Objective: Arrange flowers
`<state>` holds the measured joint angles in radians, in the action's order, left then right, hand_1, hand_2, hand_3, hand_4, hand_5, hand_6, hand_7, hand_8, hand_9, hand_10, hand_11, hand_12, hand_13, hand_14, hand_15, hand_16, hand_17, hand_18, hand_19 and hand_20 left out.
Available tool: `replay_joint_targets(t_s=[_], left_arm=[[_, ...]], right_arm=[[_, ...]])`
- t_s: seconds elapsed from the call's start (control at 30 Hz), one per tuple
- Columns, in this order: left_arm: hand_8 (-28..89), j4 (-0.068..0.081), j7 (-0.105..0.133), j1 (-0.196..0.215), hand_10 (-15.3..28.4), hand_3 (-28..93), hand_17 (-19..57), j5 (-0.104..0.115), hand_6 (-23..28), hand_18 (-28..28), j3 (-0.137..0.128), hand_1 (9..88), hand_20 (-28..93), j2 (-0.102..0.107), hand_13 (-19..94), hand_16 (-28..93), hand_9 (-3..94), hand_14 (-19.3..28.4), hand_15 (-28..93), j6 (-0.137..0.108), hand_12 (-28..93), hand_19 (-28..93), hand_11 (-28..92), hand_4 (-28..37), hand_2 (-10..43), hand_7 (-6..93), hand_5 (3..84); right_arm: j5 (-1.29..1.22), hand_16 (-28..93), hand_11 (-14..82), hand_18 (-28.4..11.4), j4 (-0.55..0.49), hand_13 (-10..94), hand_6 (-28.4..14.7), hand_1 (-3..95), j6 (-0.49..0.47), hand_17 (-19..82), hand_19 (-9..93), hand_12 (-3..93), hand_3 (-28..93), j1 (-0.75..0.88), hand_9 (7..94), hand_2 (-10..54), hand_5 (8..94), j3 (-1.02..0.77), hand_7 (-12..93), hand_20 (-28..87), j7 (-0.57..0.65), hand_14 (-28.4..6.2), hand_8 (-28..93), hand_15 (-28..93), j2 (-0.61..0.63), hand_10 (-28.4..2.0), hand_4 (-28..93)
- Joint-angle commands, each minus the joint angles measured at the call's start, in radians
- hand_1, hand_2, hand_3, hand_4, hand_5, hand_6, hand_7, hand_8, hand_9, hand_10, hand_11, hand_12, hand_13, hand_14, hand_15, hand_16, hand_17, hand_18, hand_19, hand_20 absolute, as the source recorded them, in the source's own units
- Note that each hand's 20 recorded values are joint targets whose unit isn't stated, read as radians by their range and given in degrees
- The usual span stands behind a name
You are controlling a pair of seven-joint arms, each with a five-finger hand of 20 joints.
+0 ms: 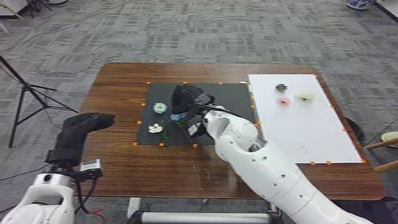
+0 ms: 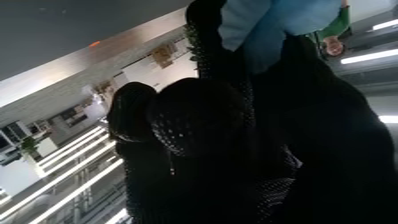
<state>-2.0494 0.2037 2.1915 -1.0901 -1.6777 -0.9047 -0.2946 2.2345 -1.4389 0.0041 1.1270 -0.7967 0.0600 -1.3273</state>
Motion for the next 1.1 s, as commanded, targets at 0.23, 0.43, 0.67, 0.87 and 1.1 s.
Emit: replay_joint_targets(t_s=[0.23,0.43,0.67,0.87,1.1], left_arm=[[-14,0.006,0.004,-0.013,10.1,70,3.7,-0.003,-6.4,15.0,0.019,25.1,25,-0.016,45,5,58.6,16.4,25,0.028,16,21,22,-21.2,0.3,31.0,59.5],[-14,0.003,0.005,-0.007,10.2,70,3.7,-0.001,-6.1,14.9,0.013,25.2,25,-0.019,45,5,58.3,16.3,25,0.027,16,20,22,-21.1,0.1,30.6,59.6],[-13,0.001,0.003,-0.001,10.7,70,3.8,-0.002,-5.5,14.9,0.012,25.3,25,-0.023,45,5,58.1,16.2,25,0.035,16,20,22,-21.0,0.0,29.9,59.8],[-11,0.000,-0.003,0.000,12.1,70,3.8,-0.005,-3.2,14.9,0.006,25.7,25,-0.019,44,4,57.3,16.2,26,0.021,16,20,23,-20.6,-0.9,26.9,60.9],[-10,-0.019,-0.005,0.043,13.4,69,3.5,-0.006,-1.8,15.0,-0.018,27.1,24,-0.022,43,4,56.6,16.3,27,0.024,16,21,24,-19.9,-1.5,25.1,61.7]], right_arm=[[-0.016,35,13.3,-16.7,0.003,89,1.6,52.4,0.013,54,93,16.2,62,-0.009,76.1,-9.5,71.5,-0.009,25,49,0.003,-3.0,8,55,0.002,-9.5,-26],[0.006,34,11.4,-16.5,0.002,89,1.8,49.0,0.030,53,93,13.7,66,-0.017,72.3,-9.5,68.7,0.002,23,47,-0.004,-3.0,5,54,0.019,-10.1,-26],[0.004,32,9.1,-17.2,-0.060,85,1.4,42.9,0.008,49,91,13.7,72,-0.052,59.9,-9.5,60.7,0.010,23,44,0.006,-4.3,-9,52,0.112,-10.9,-25],[0.068,28,6.6,-20.6,-0.110,69,0.2,37.7,0.104,35,75,15.2,74,-0.087,50.9,-9.5,51.0,-0.027,21,47,-0.009,-11.6,-10,48,0.316,-13.4,-24],[0.125,27,7.9,-21.2,-0.068,67,-0.4,35.3,0.076,32,71,15.3,73,-0.050,55.8,-9.5,52.0,-0.076,19,49,0.006,-12.6,-9,44,0.425,-12.8,-23]])
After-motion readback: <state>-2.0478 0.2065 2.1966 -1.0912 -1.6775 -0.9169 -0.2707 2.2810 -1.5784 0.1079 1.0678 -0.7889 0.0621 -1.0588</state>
